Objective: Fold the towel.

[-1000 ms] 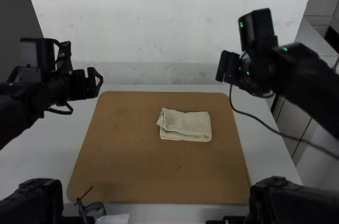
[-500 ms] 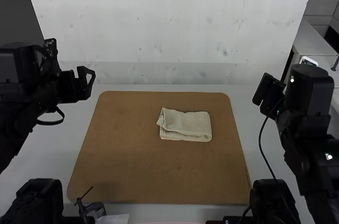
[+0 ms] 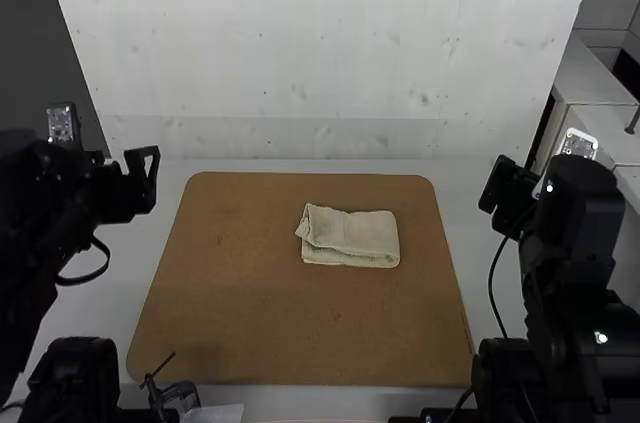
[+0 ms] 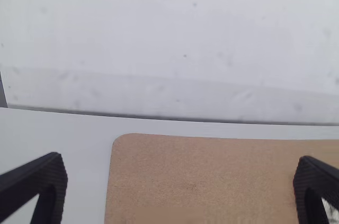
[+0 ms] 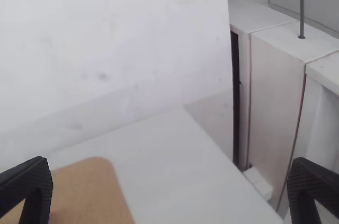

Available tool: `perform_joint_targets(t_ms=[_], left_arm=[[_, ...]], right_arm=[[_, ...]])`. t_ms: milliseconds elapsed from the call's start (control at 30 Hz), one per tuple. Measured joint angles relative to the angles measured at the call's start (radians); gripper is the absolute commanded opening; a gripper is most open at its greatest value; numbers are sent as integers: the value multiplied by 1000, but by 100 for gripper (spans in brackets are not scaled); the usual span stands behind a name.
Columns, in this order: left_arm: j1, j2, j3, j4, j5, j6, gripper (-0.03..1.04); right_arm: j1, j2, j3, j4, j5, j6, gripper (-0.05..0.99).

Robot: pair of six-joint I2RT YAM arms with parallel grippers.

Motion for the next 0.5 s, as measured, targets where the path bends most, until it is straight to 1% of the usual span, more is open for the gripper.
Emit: perform_joint_targets(t_ms=[67, 133, 167, 233, 300, 500], left_arm=[[0, -58, -8, -107, -1, 22, 98], [4, -67, -9, -212, -2, 37, 98], [7, -67, -10, -252, -3, 43, 98], [11, -67, -12, -289, -4, 61, 98], [12, -67, -11, -299, -11, 89, 98], [12, -67, -10, -415, -26, 158, 99]], right_arm=[[1, 0, 0, -34, -2, -2, 97], [1, 0, 2, -68, -2, -5, 97], [1, 0, 4, -98, -3, -6, 97], [1, 0, 9, -169, -13, -7, 97], [1, 0, 15, -243, -24, -6, 97], [1, 0, 31, -401, -56, 4, 97]])
